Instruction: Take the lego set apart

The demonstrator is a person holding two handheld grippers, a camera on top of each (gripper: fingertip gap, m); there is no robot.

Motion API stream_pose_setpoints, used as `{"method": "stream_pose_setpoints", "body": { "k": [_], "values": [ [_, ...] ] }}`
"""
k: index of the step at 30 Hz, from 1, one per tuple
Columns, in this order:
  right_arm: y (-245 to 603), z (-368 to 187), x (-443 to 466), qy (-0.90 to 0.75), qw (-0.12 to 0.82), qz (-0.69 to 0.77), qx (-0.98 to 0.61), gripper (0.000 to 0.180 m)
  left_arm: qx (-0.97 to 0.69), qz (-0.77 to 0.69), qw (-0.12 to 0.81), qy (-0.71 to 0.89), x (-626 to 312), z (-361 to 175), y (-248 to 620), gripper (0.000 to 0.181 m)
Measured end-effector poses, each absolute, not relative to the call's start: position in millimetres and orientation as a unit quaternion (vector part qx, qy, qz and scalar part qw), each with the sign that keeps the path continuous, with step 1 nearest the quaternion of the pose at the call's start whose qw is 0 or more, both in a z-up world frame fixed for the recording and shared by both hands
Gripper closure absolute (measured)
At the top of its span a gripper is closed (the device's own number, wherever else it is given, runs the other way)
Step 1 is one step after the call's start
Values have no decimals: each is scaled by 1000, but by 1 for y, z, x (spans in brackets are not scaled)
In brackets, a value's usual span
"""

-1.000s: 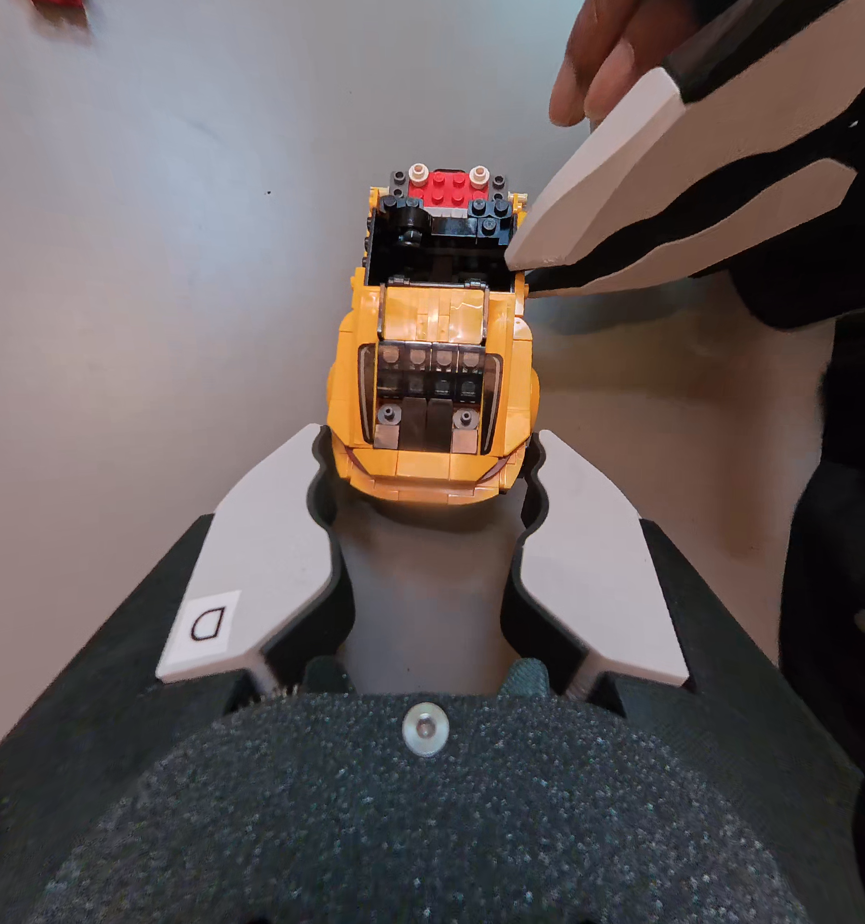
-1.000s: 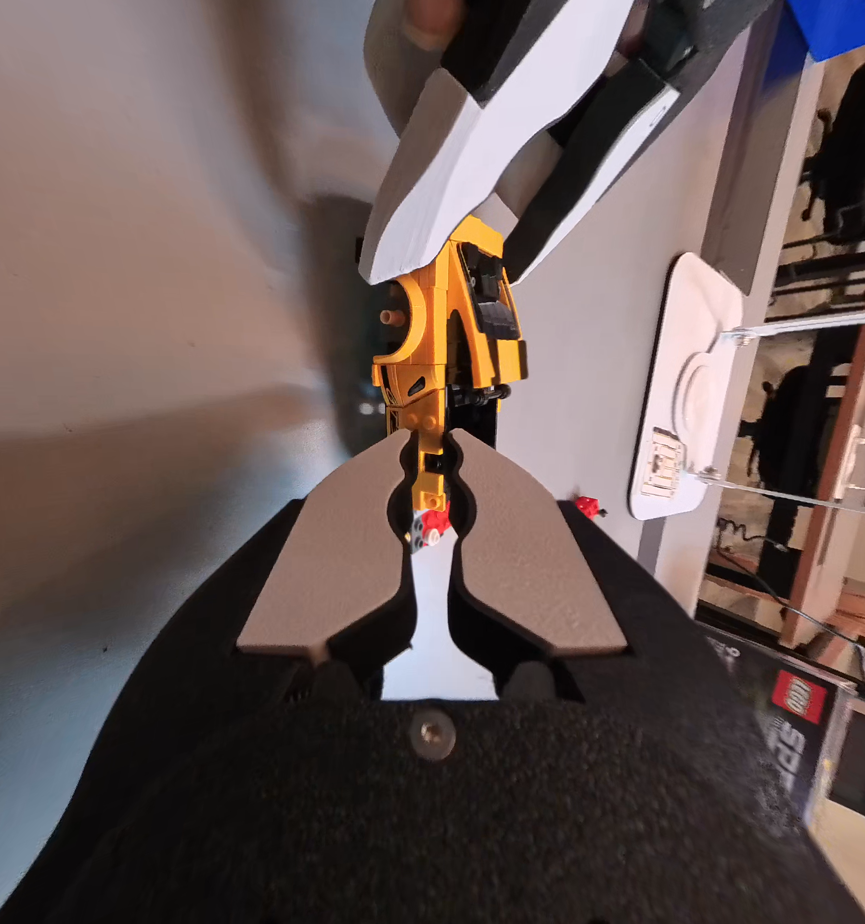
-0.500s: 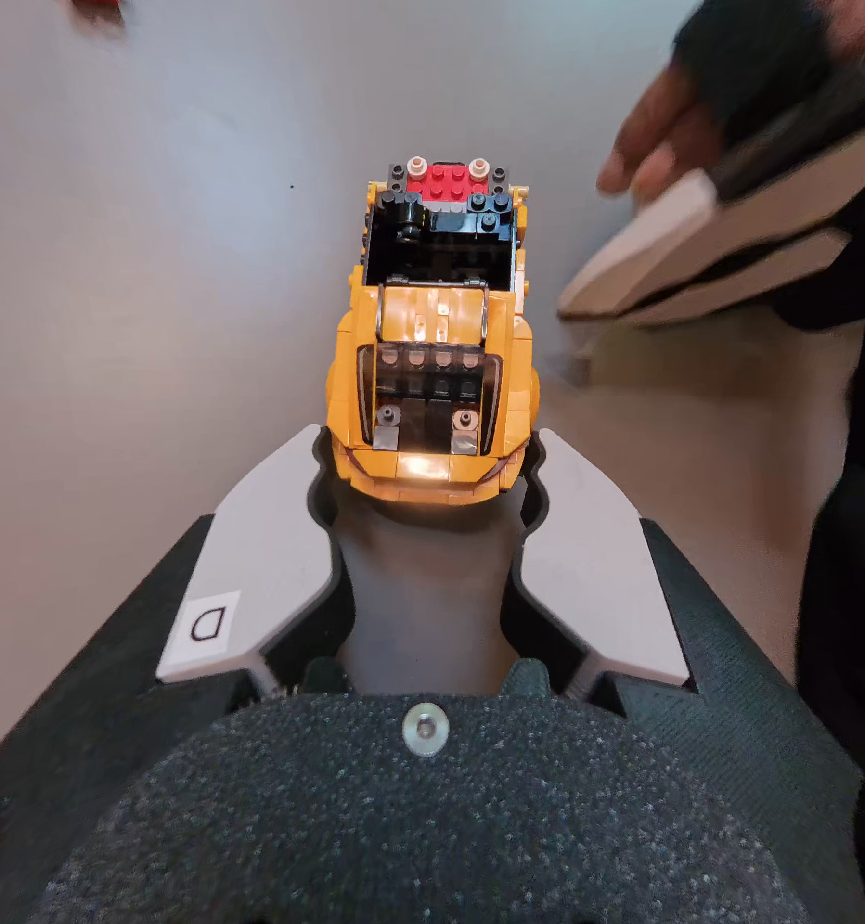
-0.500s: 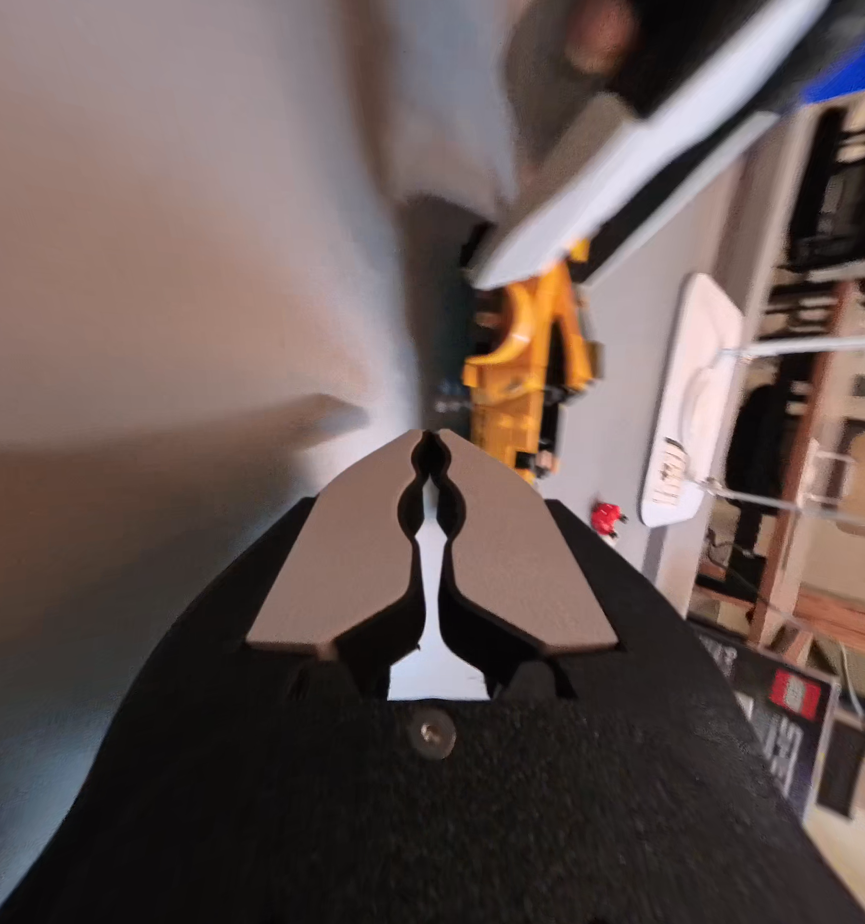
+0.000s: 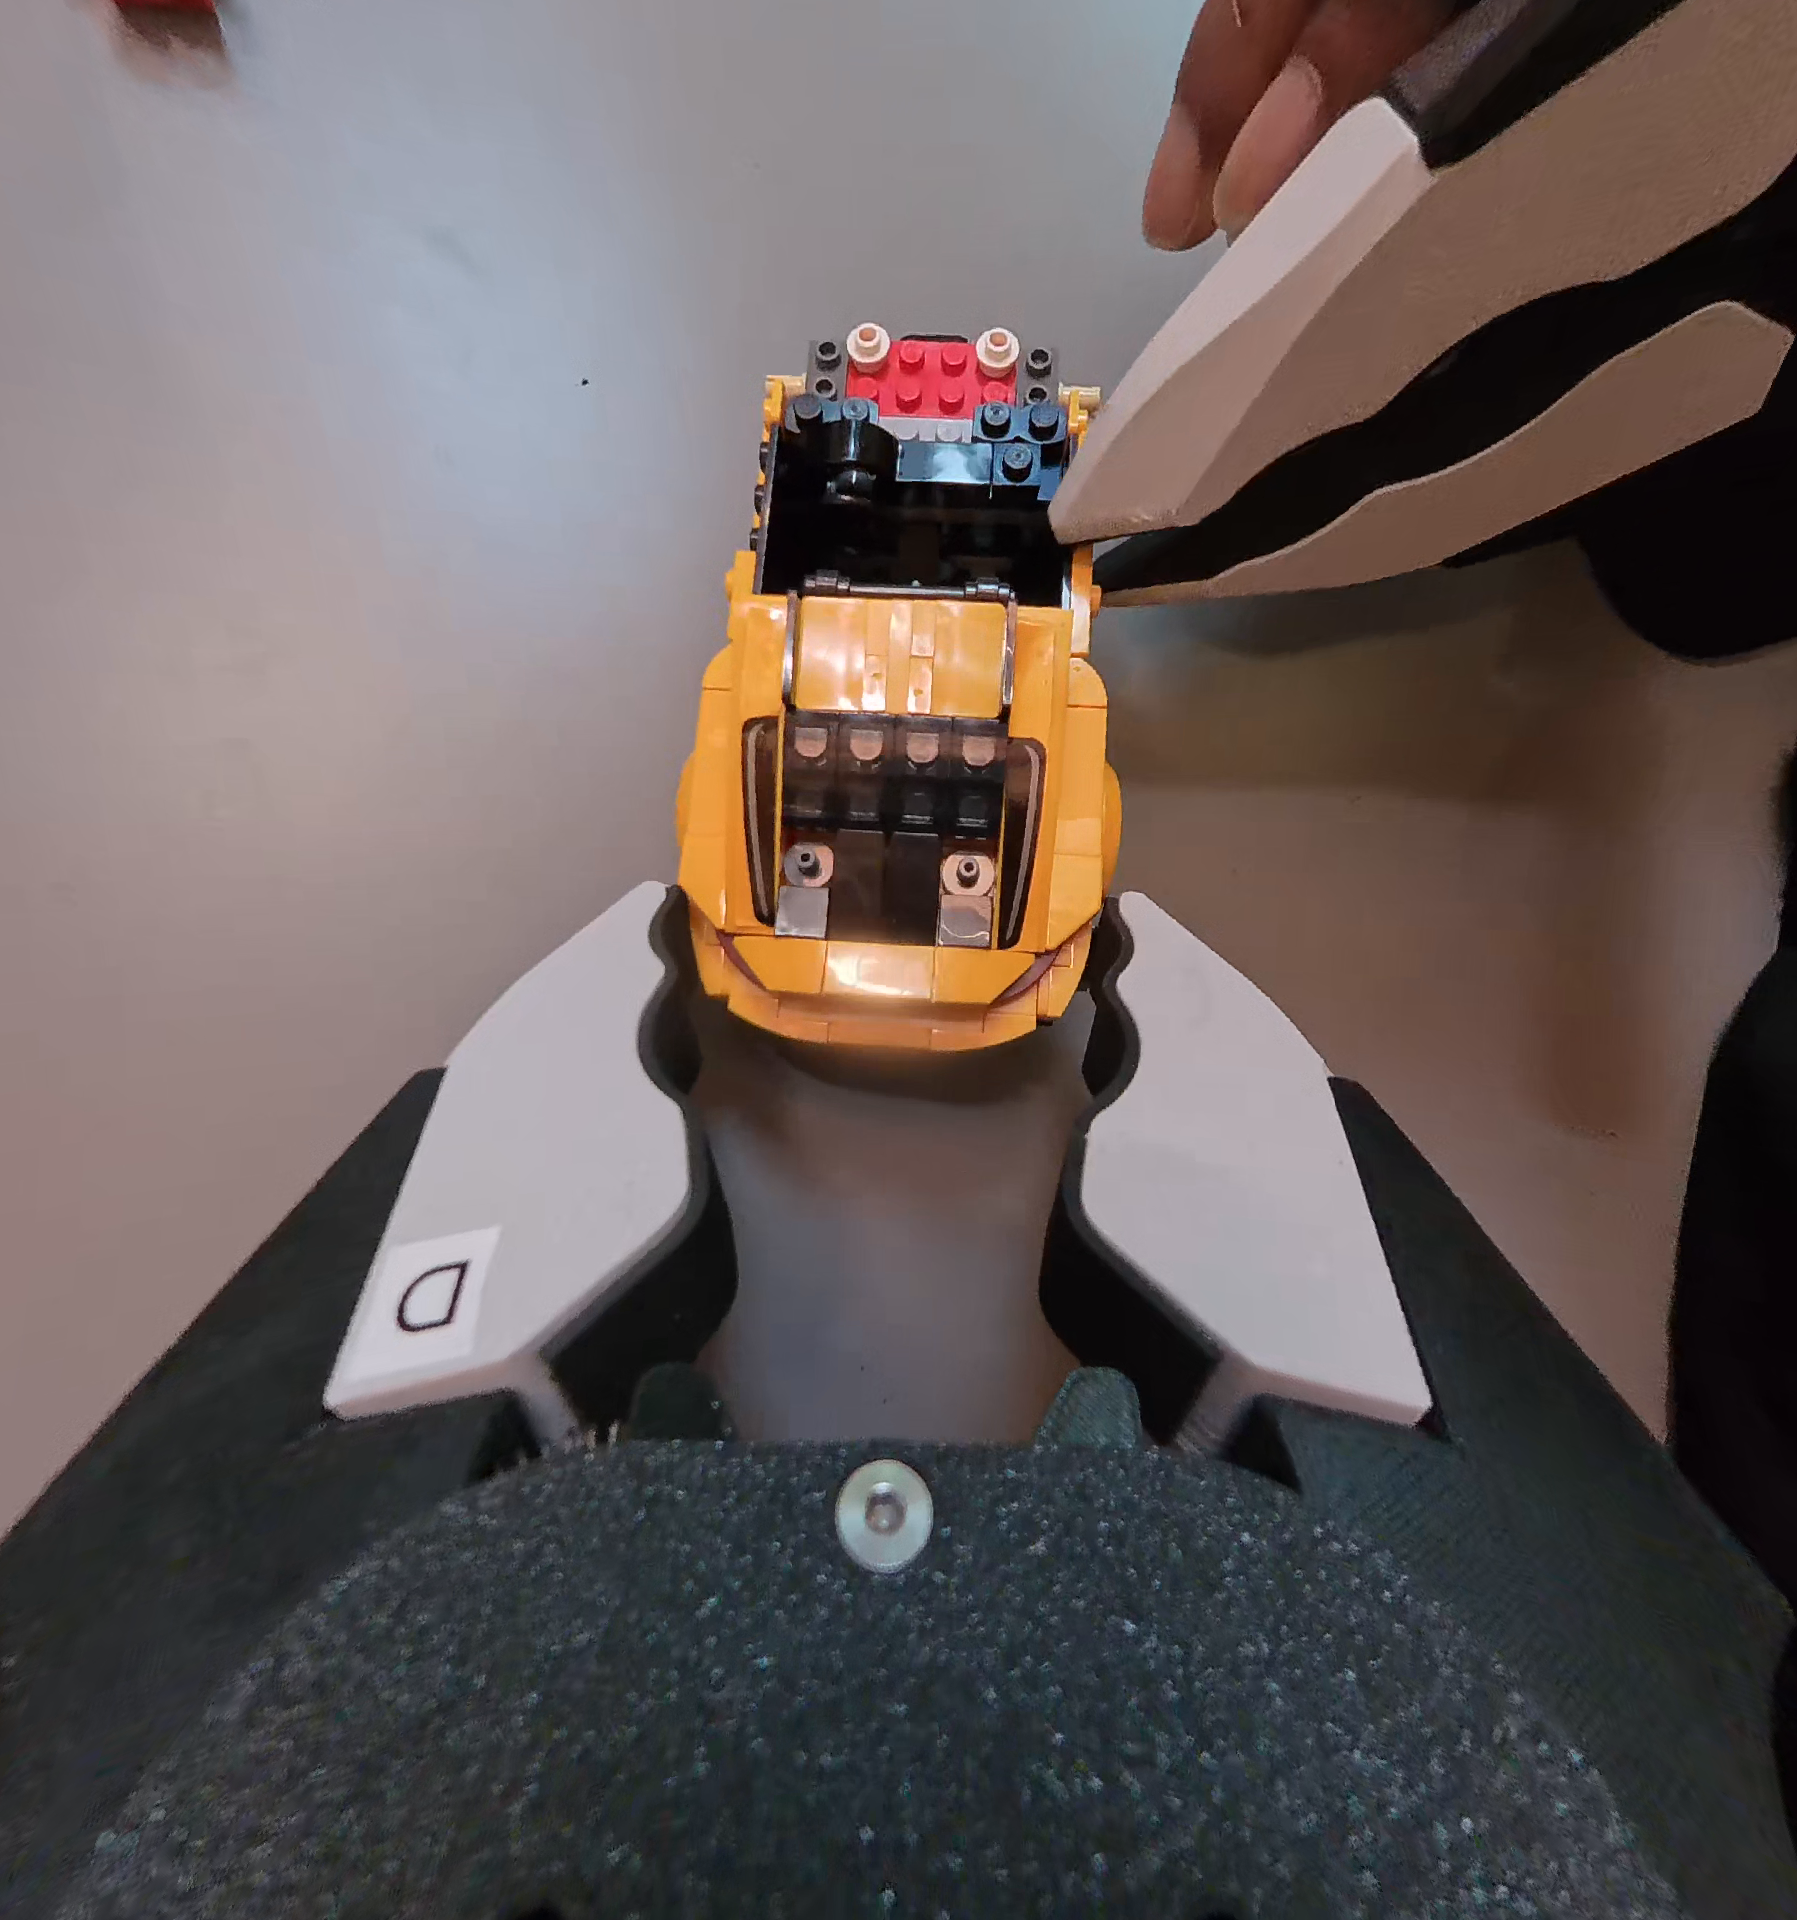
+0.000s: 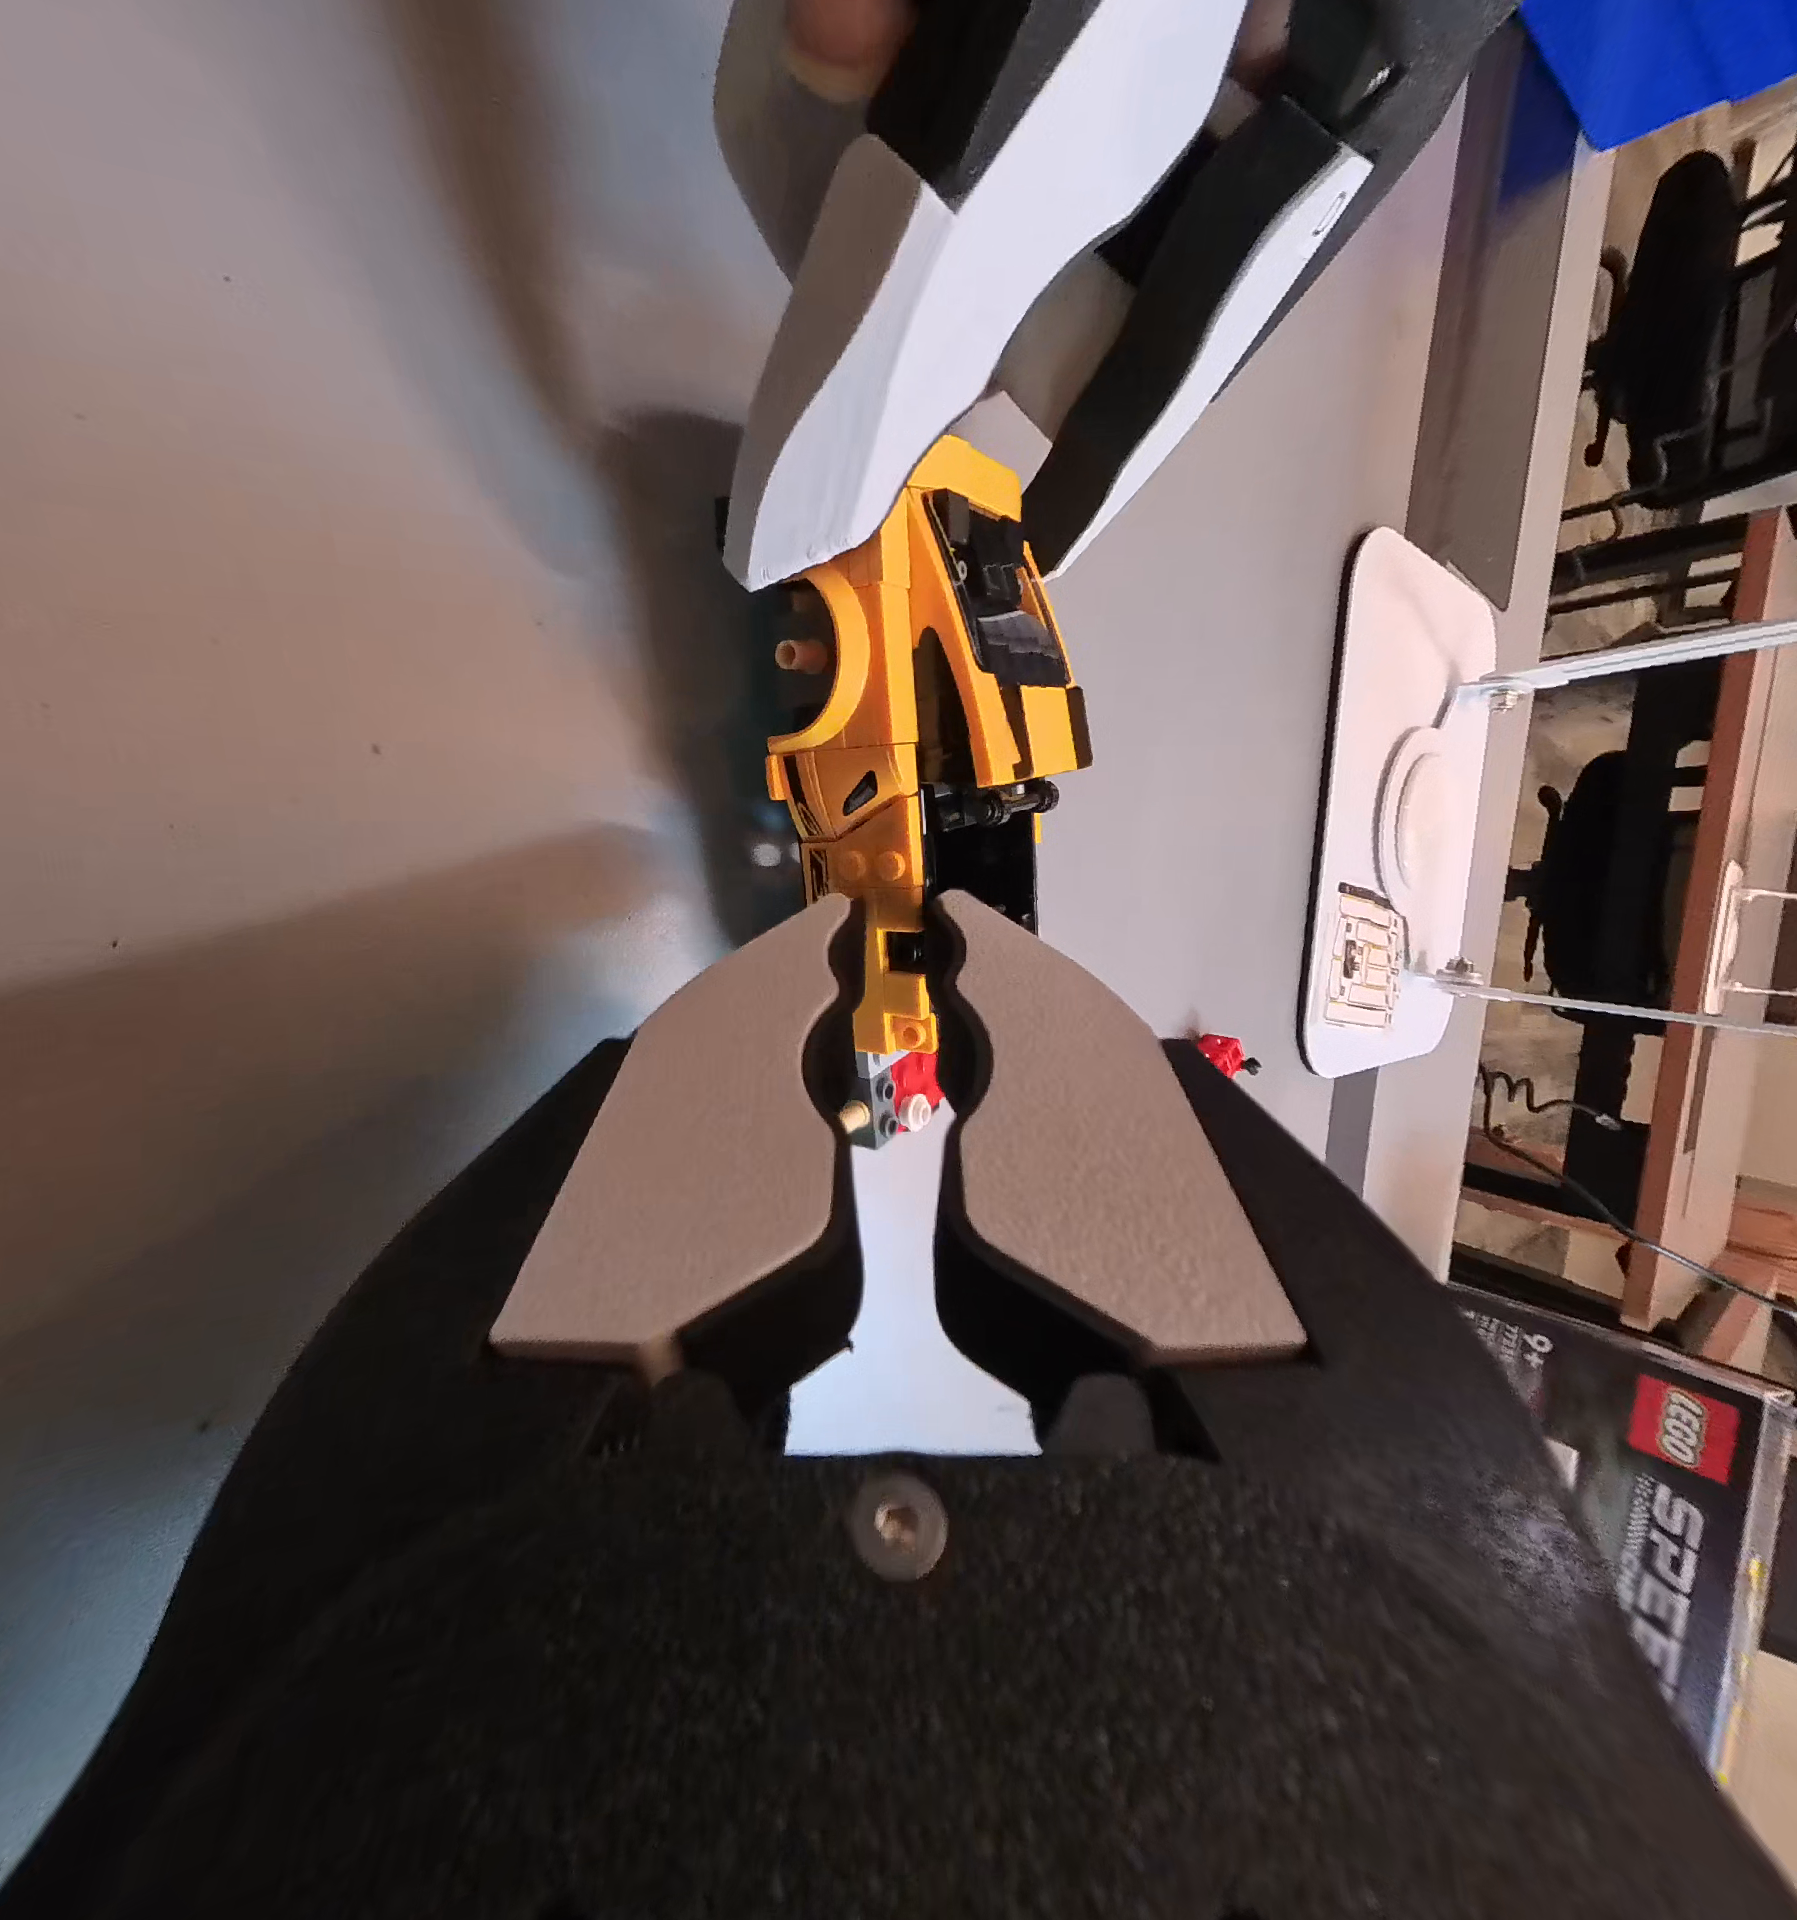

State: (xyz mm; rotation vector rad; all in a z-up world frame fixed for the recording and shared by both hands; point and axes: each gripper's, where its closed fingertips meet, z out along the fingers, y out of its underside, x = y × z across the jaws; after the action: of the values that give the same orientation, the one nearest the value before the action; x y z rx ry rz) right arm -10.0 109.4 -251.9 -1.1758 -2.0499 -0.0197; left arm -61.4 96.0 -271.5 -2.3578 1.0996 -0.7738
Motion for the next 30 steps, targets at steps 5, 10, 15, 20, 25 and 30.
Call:
{"method": "stream_pose_setpoints", "body": {
  "k": [5, 10, 15, 20, 25, 30],
  "values": [
    [108, -253, -10, -813, 391, -49, -427, 172, -853, -273, 208, 393, -62, -272, 96, 108],
    [106, -250, -11, -814, 419, -82, -393, 180, -854, -260, 207, 399, -62, -273, 95, 108],
    [100, -254, -10, -823, 387, -52, -413, 180, -853, -246, 212, 407, -62, -275, 95, 108],
    [77, -266, -6, -810, 382, 23, -444, 180, -855, -228, 224, 408, -69, -275, 99, 107],
    [105, -235, 1, -696, 438, 76, -564, 177, -857, -246, 230, 389, -66, -273, 99, 107],
    [120, -242, 8, -556, 428, 178, -690, 166, -862, -225, 249, 380, -63, -275, 93, 108]
  ]
}}
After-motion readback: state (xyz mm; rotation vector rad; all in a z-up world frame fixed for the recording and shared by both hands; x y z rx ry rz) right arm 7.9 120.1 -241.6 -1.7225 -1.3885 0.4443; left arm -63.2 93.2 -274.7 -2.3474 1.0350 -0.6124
